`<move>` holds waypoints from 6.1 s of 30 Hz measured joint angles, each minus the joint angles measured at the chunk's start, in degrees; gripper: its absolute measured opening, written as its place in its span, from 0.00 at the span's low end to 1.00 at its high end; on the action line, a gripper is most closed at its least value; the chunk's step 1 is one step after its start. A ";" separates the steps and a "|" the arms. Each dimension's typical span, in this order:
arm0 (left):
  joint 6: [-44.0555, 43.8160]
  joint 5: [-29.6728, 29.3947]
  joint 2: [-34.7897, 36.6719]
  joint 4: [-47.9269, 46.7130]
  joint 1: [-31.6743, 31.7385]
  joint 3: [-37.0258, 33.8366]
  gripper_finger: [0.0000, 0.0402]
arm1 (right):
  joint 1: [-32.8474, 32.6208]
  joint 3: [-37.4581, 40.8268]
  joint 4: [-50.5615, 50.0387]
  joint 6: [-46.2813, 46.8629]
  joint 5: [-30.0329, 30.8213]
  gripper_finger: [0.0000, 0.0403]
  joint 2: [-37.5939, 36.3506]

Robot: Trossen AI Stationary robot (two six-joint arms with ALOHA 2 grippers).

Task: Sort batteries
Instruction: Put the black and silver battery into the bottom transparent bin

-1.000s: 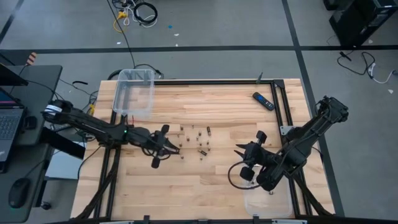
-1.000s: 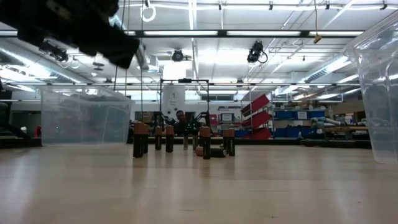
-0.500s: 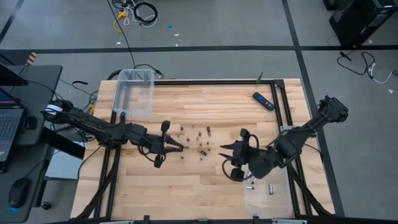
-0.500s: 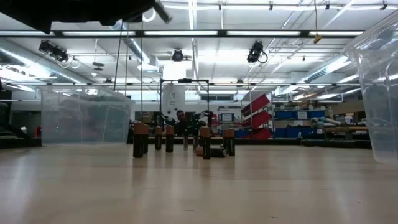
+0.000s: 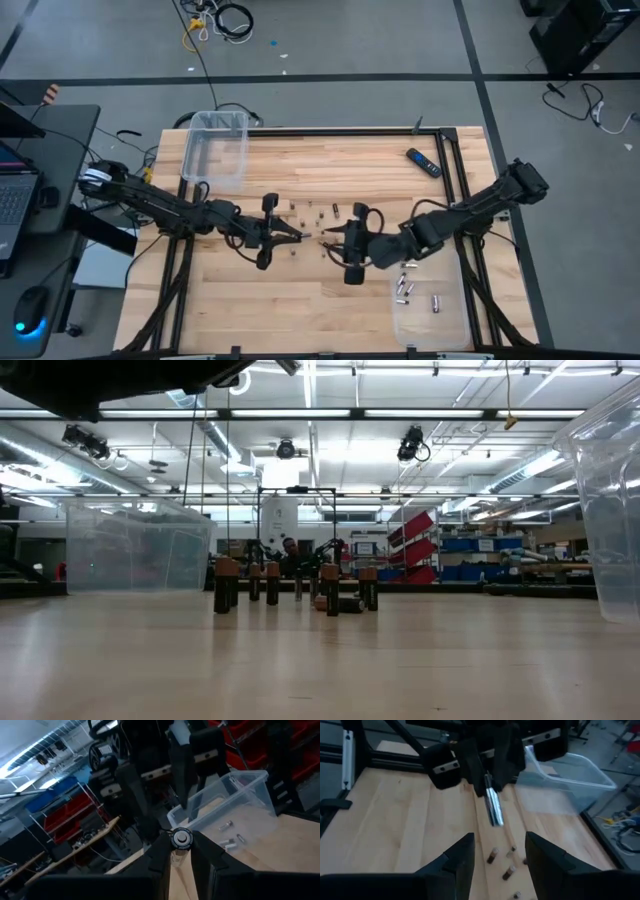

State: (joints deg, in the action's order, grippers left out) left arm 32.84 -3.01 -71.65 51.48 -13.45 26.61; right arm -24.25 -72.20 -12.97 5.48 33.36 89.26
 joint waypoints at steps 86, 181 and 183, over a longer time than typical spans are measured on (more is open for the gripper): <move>0.75 1.43 -0.38 9.97 2.21 1.03 0.20 | 10.51 -0.02 14.49 -15.45 -19.99 0.08 1.64; -17.09 -7.75 -0.38 -34.38 12.34 -6.32 0.41 | -7.00 -0.04 -55.87 60.28 -42.81 0.22 -6.08; -17.00 -7.08 -0.38 -34.18 13.47 -6.72 0.41 | -7.00 -0.04 -55.85 60.28 -42.79 0.22 -6.08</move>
State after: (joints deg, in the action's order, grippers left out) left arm 15.84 -10.08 -72.03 17.30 0.02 19.89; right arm -31.24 -72.25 -68.82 65.76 -9.43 83.18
